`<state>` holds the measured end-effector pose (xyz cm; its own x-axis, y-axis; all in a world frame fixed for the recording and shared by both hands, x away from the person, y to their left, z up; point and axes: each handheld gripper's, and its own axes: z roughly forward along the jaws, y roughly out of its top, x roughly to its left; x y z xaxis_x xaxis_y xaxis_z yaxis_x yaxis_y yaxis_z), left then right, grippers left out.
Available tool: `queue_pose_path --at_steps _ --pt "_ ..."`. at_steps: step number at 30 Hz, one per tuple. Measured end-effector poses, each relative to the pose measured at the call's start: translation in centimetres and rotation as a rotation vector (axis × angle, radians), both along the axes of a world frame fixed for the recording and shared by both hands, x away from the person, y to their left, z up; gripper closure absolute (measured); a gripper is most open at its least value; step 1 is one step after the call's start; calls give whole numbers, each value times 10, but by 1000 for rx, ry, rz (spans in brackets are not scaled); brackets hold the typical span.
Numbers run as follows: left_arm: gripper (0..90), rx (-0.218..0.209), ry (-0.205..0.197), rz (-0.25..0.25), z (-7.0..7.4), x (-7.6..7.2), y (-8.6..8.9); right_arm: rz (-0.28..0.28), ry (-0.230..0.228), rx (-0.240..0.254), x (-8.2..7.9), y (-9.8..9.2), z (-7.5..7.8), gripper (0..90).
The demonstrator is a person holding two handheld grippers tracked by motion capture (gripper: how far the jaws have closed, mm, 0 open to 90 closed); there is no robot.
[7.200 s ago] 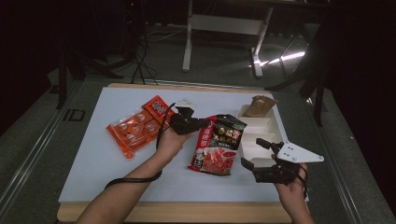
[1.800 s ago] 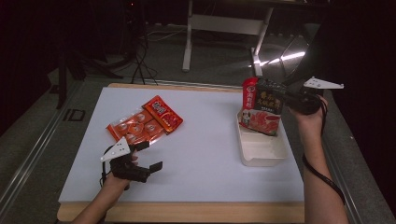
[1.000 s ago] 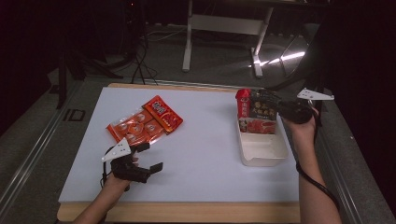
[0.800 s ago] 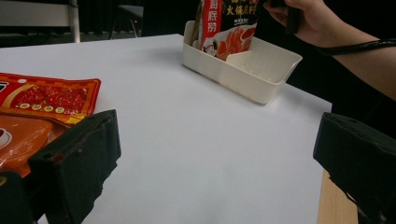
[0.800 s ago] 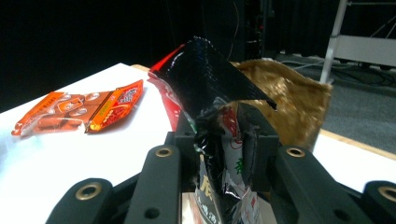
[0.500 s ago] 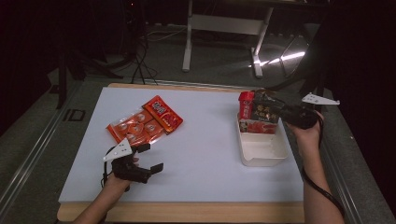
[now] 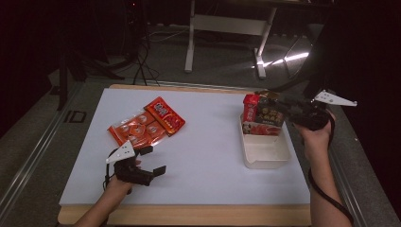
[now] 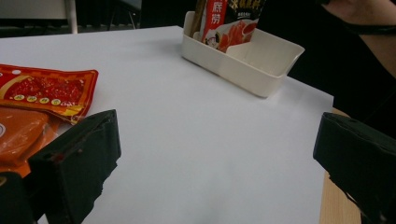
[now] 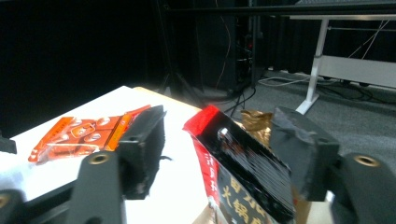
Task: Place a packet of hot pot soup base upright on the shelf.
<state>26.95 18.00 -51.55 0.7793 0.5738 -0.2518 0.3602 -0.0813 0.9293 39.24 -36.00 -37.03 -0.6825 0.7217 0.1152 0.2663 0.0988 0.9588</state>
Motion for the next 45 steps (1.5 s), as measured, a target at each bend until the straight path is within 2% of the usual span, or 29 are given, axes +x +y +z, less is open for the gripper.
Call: queue_pose_path --at_steps 6,8,9,12,14,17,19,21,23,27,32,34,36,37,38,39,42,45 --pt "14 10 0 -5 -1 0 0 4 -42 32 -13 10 9 173" --pt "14 15 -5 -5 -1 1 0 10 -48 41 -16 11 11 165" --pt "14 21 -7 -4 -1 1 0 33 -60 42 -21 16 13 139" --pt "14 50 -18 -1 0 1 0 47 -55 42 -27 24 13 135" --pt "14 54 -33 -7 0 1 -1 66 -47 50 -31 29 12 135" --pt "14 55 -1 -19 1 1 0 96 -36 35 -39 38 8 133" --pt "15 47 30 -14 2 1 1 116 -27 24 -43 44 6 138" --pt "14 38 61 -31 4 2 2 137 -28 17 -48 49 4 139" --pt "15 47 72 -30 7 2 4 162 -30 3 -53 55 2 145" --pt "16 53 82 -27 13 4 10 215 -25 13 -62 64 -3 148" --pt "74 70 59 -2 22 8 24 266 -8 1 -72 72 -9 154" --pt "149 66 47 -7 25 10 30 278 2 -8 -76 75 -10 155" --pt "173 79 46 -12 28 12 37 288 5 -2 -81 78 -12 154" --pt "240 79 46 -12 28 12 37 288 5 -2 -81 78 -12 154" --pt "240 96 37 -4 30 14 43 295 9 -1 -83 79 -13 154" --pt "308 103 36 4 31 16 46 295 3 -4 -88 81 -14 154" --pt "400 117 23 48 36 20 58 296 8 0 -94 84 -17 154" --pt "469 148 13 123 42 26 70 305 16 -1 -100 86 -21 154"
